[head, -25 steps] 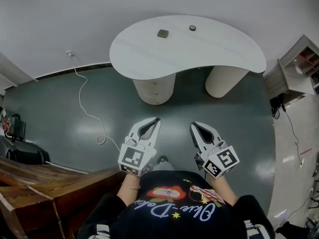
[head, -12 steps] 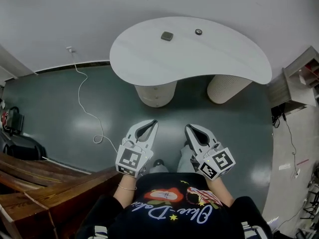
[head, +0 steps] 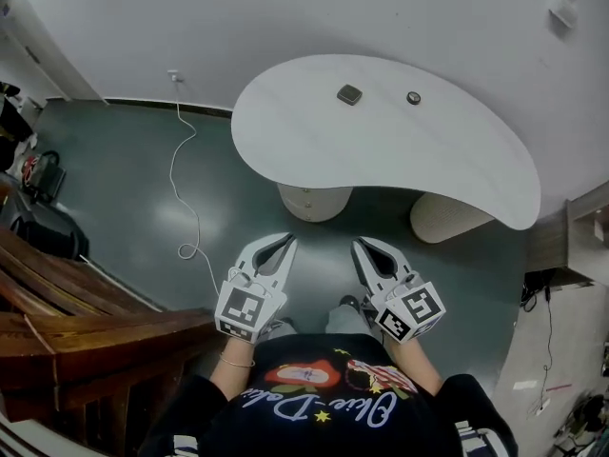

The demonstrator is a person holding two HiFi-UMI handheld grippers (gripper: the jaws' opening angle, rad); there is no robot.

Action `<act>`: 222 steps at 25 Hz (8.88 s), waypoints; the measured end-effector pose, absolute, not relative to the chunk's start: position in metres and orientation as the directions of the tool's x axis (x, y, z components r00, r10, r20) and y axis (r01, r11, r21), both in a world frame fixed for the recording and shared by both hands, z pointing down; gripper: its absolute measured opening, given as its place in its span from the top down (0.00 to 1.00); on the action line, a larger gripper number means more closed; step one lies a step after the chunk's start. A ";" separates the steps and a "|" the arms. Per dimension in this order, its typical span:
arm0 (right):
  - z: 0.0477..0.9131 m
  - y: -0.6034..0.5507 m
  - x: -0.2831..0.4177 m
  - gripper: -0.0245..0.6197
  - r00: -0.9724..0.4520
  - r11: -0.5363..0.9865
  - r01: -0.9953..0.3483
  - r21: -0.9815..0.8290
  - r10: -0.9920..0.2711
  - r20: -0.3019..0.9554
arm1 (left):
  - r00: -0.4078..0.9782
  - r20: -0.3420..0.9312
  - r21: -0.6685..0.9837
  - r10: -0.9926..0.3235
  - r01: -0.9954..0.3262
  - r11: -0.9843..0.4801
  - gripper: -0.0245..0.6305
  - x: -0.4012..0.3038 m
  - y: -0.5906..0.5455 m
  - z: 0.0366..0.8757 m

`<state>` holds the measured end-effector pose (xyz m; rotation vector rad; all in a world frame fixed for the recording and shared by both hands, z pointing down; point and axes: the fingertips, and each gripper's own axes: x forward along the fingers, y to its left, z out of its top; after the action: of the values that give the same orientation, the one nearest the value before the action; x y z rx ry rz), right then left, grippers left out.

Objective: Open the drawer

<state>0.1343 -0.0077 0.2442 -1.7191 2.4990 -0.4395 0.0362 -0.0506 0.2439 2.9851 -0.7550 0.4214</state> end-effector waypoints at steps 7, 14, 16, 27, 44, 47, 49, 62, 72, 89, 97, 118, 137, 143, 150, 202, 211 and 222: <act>0.255 -0.022 0.161 0.96 -0.477 0.430 -0.848 -0.311 -0.874 0.095 | 0.785 0.304 -0.046 -0.540 -0.554 -0.831 0.95 0.063 -0.053 0.252; 0.275 -0.019 0.191 0.96 -0.554 0.494 -0.805 -0.329 -0.824 0.119 | 0.728 0.332 -0.036 -0.600 -0.626 -0.779 0.95 0.089 -0.044 0.270; 0.285 -0.020 0.195 0.96 -0.569 0.504 -0.797 -0.334 -0.811 0.135 | 0.717 0.341 -0.030 -0.608 -0.638 -0.769 0.95 0.093 -0.042 0.277; 0.339 -0.066 0.187 0.96 -0.613 0.540 -0.780 -0.317 -0.761 0.211 | 0.672 0.387 0.011 -0.632 -0.689 -0.725 0.95 0.085 -0.071 0.341; 0.432 -0.109 0.174 0.96 -0.575 0.475 -0.811 -0.343 -0.755 0.315 | 0.643 0.430 0.091 -0.634 -0.729 -0.678 0.95 0.087 -0.155 0.480; 0.440 -0.116 0.172 0.96 -0.582 0.478 -0.805 -0.352 -0.752 0.310 | 0.636 0.435 0.103 -0.638 -0.738 -0.667 0.95 0.089 -0.166 0.502; 0.444 -0.121 0.170 0.96 -0.584 0.479 -0.803 -0.355 -0.752 0.307 | 0.634 0.437 0.114 -0.638 -0.743 -0.659 0.91 0.090 -0.175 0.514; 0.457 -0.136 0.159 0.96 -0.588 0.473 -0.798 -0.374 -0.749 0.307 | 0.631 0.459 0.167 -0.625 -0.753 -0.637 0.78 0.100 -0.219 0.575; 0.473 -0.141 0.159 0.96 -0.571 0.454 -0.813 -0.363 -0.743 0.349 | 0.623 0.498 0.156 -0.603 -0.748 -0.645 0.74 0.108 -0.244 0.613; 0.473 -0.142 0.149 0.96 -0.529 0.418 -0.842 -0.341 -0.763 0.371 | 0.626 0.527 0.184 -0.575 -0.744 -0.642 0.73 0.124 -0.279 0.642; 0.475 -0.143 0.150 0.96 -0.519 0.402 -0.848 -0.346 -0.765 0.381 | 0.627 0.524 0.184 -0.576 -0.744 -0.643 0.81 0.127 -0.282 0.642; 0.472 -0.159 0.156 0.96 -0.513 0.407 -0.853 -0.327 -0.770 0.379 | 0.629 0.525 0.170 -0.574 -0.738 -0.653 0.81 0.124 -0.280 0.641; 0.470 -0.155 0.146 0.96 -0.556 0.458 -0.828 -0.322 -0.745 0.369 | 0.625 0.533 0.171 -0.570 -0.740 -0.650 0.81 0.111 -0.257 0.645; 0.469 -0.148 0.152 0.96 -0.565 0.465 -0.822 -0.329 -0.743 0.360 | 0.610 0.546 0.160 -0.575 -0.749 -0.643 0.81 0.110 -0.250 0.645; 0.467 -0.136 0.158 0.96 -0.576 0.472 -0.813 -0.341 -0.738 0.351 | 0.602 0.550 0.163 -0.579 -0.757 -0.633 0.81 0.106 -0.239 0.646; 0.457 -0.085 0.113 0.96 -0.442 0.287 -0.852 -0.439 -0.842 0.309 | 0.629 0.614 0.212 -0.478 -0.714 -0.668 0.81 0.054 -0.150 0.647; 0.455 -0.078 0.107 0.96 -0.434 0.281 -0.857 -0.432 -0.846 0.311 | 0.633 0.611 0.216 -0.475 -0.711 -0.670 0.81 0.048 -0.139 0.648; 0.451 -0.078 0.102 0.96 -0.426 0.277 -0.860 -0.429 -0.852 0.304 | 0.641 0.608 0.219 -0.468 -0.702 -0.677 0.81 0.041 -0.126 0.649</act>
<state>0.1024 -0.0781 0.4509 -1.6905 2.5209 -0.8620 0.0406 -0.1260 0.6487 2.4224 -0.9198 0.7213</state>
